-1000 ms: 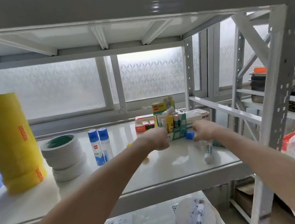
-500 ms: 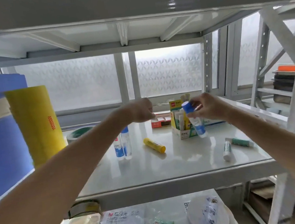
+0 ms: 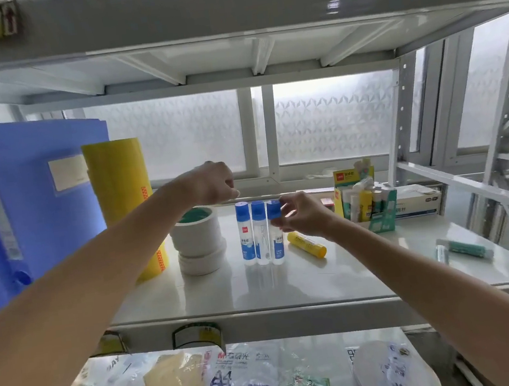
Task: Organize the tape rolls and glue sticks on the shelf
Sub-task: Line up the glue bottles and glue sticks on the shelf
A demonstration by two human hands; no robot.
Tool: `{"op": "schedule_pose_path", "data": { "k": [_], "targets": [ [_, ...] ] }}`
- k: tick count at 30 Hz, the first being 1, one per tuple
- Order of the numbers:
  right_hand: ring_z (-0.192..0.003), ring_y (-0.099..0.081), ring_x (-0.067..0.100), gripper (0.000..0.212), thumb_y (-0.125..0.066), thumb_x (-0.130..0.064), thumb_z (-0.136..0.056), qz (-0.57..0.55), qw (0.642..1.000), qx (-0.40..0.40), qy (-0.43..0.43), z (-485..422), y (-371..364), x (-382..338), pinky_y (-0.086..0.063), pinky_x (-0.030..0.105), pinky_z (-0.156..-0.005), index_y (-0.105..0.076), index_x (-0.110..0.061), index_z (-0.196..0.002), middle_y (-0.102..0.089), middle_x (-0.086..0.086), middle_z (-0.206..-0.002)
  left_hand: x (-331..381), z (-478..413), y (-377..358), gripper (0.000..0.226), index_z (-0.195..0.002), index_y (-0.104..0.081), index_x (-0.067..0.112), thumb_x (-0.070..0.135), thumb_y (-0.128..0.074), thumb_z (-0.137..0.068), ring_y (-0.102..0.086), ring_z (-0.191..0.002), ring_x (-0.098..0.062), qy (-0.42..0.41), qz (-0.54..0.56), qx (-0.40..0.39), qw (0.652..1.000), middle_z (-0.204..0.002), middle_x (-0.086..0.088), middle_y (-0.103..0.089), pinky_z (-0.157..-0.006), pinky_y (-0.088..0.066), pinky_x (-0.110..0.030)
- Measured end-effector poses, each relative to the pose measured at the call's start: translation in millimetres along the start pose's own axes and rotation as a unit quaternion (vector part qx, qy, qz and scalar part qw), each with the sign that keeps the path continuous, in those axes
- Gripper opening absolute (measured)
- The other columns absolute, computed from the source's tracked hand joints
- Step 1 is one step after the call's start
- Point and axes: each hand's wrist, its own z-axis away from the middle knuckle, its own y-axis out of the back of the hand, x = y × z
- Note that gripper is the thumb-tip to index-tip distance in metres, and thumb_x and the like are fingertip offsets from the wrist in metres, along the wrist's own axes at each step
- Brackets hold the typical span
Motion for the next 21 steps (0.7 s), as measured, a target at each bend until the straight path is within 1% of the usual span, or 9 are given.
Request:
{"op": "schedule_pose_path", "data": {
  "k": [4,7,9,11,13,16,18,20,21],
  "targets": [
    [-0.092,-0.068,0.025,0.032,-0.068,-0.01,-0.086,0.003,1.0,0.012,0.01,0.1,-3.8,2.1,-0.06,0.043,-0.081,-0.063,-0.003,-0.117,-0.071,0.012,-0.106,-3.4,0.4,-7.3,0.029,-0.107,-0.068,0.011,0.034,-0.059,-0.093,-0.061,-0.096,-0.022,0.011,-0.01,-0.021,1.0,-0.106,-0.006,-0.068,-0.082,-0.049,-0.035],
    [-0.096,-0.065,0.022,0.032,-0.07,-0.011,-0.085,0.004,1.0,0.007,0.013,1.6,-3.6,3.0,-0.058,0.037,-0.083,-0.063,-0.003,-0.115,-0.07,0.013,-0.11,-3.9,0.0,-10.6,0.028,-0.106,-0.068,0.012,0.035,-0.059,-0.093,-0.061,-0.096,-0.022,0.014,-0.008,-0.021,1.0,-0.106,-0.005,-0.068,-0.081,-0.048,-0.034],
    [-0.098,-0.065,0.021,0.038,-0.073,-0.015,-0.082,0.018,1.0,-0.015,0.002,3.1,1.0,5.4,-0.057,0.033,-0.082,-0.062,-0.004,-0.117,-0.068,0.009,-0.111,-1.5,-0.4,-10.3,0.027,-0.105,-0.068,0.012,0.035,-0.059,-0.092,-0.062,-0.095,-0.022,0.014,-0.007,-0.021,1.0,-0.104,-0.005,-0.068,-0.082,-0.05,-0.035],
    [-0.096,-0.063,0.019,0.044,-0.077,-0.016,-0.079,0.046,0.998,-0.027,-0.019,6.1,8.6,10.9,-0.055,0.027,-0.079,-0.06,-0.005,-0.118,-0.064,0.005,-0.107,4.4,-0.7,-8.2,0.025,-0.102,-0.068,0.01,0.032,-0.06,-0.092,-0.063,-0.091,-0.022,0.004,-0.003,-0.013,1.0,-0.099,-0.006,-0.069,-0.079,-0.05,-0.034],
    [-0.097,-0.059,0.018,0.045,-0.077,-0.015,-0.077,0.095,0.995,-0.012,-0.033,11.2,17.0,19.4,-0.051,0.023,-0.08,-0.059,-0.006,-0.117,-0.061,0.004,-0.107,12.2,-2.0,-5.6,0.024,-0.099,-0.068,0.009,0.03,-0.061,-0.092,-0.063,-0.089,-0.022,-0.011,0.005,0.005,1.0,-0.095,-0.006,-0.069,-0.079,-0.052,-0.035],
    [-0.105,-0.058,0.022,0.037,-0.069,-0.013,-0.079,0.177,0.983,0.025,-0.05,19.4,31.5,33.9,-0.05,0.029,-0.09,-0.061,-0.006,-0.115,-0.063,0.009,-0.114,30.5,-5.1,-5.3,0.023,-0.096,-0.068,0.006,0.028,-0.061,-0.091,-0.065,-0.088,-0.024,-0.035,0.014,0.023,0.999,-0.091,-0.008,-0.07,-0.079,-0.053,-0.038],
    [-0.108,-0.059,0.024,0.034,-0.067,-0.014,-0.08,0.2,0.976,0.045,-0.076,23.4,45.5,44.8,-0.049,0.034,-0.096,-0.063,-0.007,-0.113,-0.065,0.01,-0.116,47.7,-7.7,-8.4,0.022,-0.092,-0.068,0.005,0.025,-0.06,-0.091,-0.064,-0.082,-0.023,-0.058,0.016,0.02,0.998,-0.087,-0.009,-0.07,-0.073,-0.052,-0.034],
    [-0.102,-0.061,0.025,0.029,-0.069,-0.016,-0.079,0.215,0.969,0.069,-0.103,28.7,62.8,55.1,-0.05,0.035,-0.092,-0.064,-0.009,-0.107,-0.066,0.011,-0.111,69.4,-9.7,-13.9,0.017,-0.087,-0.065,0.007,0.022,-0.059,-0.091,-0.061,-0.078,-0.02,-0.085,0.01,0.019,0.996,-0.082,-0.007,-0.067,-0.071,-0.049,-0.031],
    [-0.098,-0.062,0.025,0.024,-0.07,-0.015,-0.079,0.221,0.966,0.079,-0.112,32.2,71.6,58.5,-0.052,0.035,-0.088,-0.064,-0.01,-0.102,-0.067,0.011,-0.107,80.5,-11.8,-18.9,0.014,-0.086,-0.065,0.01,0.022,-0.059,-0.091,-0.062,-0.08,-0.02,-0.099,0.001,0.017,0.995,-0.082,-0.005,-0.066,-0.073,-0.052,-0.032]
  ]
}}
